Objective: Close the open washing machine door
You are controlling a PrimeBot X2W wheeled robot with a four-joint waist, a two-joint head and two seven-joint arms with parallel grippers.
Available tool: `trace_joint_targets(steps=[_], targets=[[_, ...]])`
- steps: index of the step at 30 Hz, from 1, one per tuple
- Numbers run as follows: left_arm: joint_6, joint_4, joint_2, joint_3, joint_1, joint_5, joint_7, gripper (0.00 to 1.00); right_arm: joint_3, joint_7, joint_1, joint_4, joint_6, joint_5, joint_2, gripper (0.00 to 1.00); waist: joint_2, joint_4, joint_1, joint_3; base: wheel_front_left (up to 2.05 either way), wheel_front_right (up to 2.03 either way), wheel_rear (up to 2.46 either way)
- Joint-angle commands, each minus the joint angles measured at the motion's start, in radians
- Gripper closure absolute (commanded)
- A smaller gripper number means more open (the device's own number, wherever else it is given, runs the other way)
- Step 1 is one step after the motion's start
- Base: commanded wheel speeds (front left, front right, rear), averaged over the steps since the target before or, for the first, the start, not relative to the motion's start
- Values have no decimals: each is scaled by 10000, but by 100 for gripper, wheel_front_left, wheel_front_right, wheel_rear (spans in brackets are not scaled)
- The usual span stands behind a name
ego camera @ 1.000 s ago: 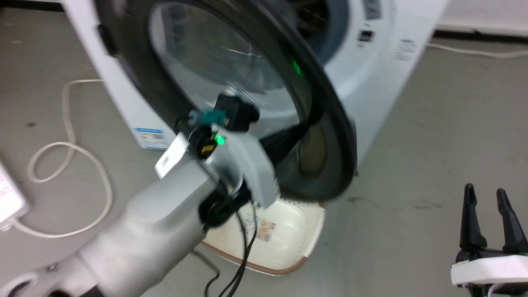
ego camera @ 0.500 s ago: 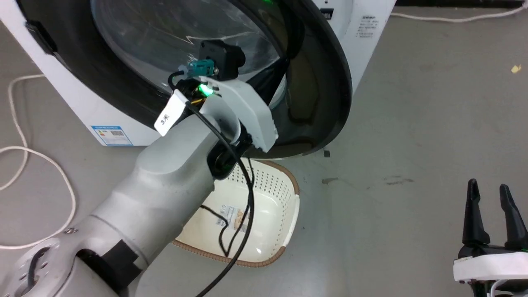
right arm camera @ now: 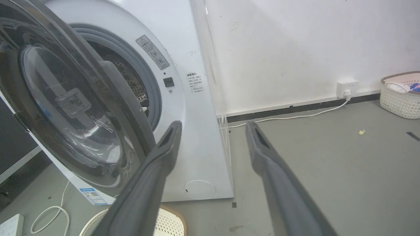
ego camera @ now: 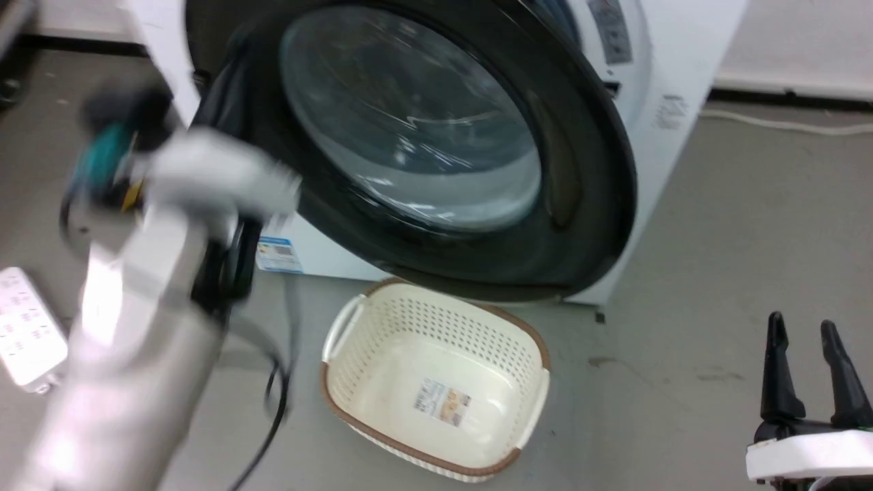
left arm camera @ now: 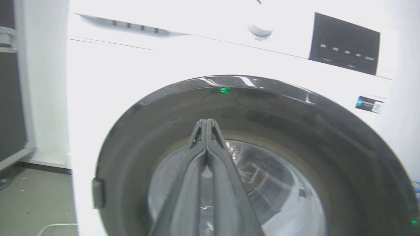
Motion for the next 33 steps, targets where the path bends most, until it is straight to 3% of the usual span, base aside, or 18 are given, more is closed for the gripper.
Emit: trace_joint_targets(steps=[1,5,8,14,21,22,23,24,25,30,33], targets=[[132,-243,-76,196,585,221,-40,100,12,-45,150,14,8,-53,-16,0,0,268,1,-253,0,0,0],[516,-1588,-119,1688,2804,1515,-41,100,92,-45,261,79,8,-56,-16,0,0,429,1,-469,0,0,0],[273,-2047,-278,2197,4146,2127,-42,100,158,-45,334,102,8,-49,-16,0,0,483,1,-580,0,0,0],[-642,-1537,-406,1981,5886,2524,-42,100,284,-45,562,142,8,-31,-16,0,0,525,1,-821,0,0,0],[-785,-1178,-635,2184,6630,2614,-43,100,343,-45,736,197,8,80,-16,0,0,643,1,-858,0,0,0],[-740,-1207,-686,2301,6663,2643,-43,88,373,-45,742,200,8,63,-16,0,0,653,1,-856,0,0,0],[-704,-1271,-753,2439,6694,2666,-43,54,420,-45,749,226,8,46,-16,0,0,658,1,-859,0,0,0],[-673,-1336,-819,2562,6739,2701,-43,0,443,-45,749,245,8,26,-16,64,0,662,1,-869,0,0,0],[-640,-1386,-884,2666,6786,2737,-43,0,467,-45,752,252,8,-51,-16,100,0,669,1,-878,0,0,0],[-694,-1782,-1214,3042,6901,2991,-43,0,368,-45,572,44,8,-571,-16,100,0,741,1,-902,0,0,0],[-725,-1937,-1346,3176,6969,3194,-43,0,962,-37,95,58,8,-910,-16,100,0,738,1,-863,0,0,0]])
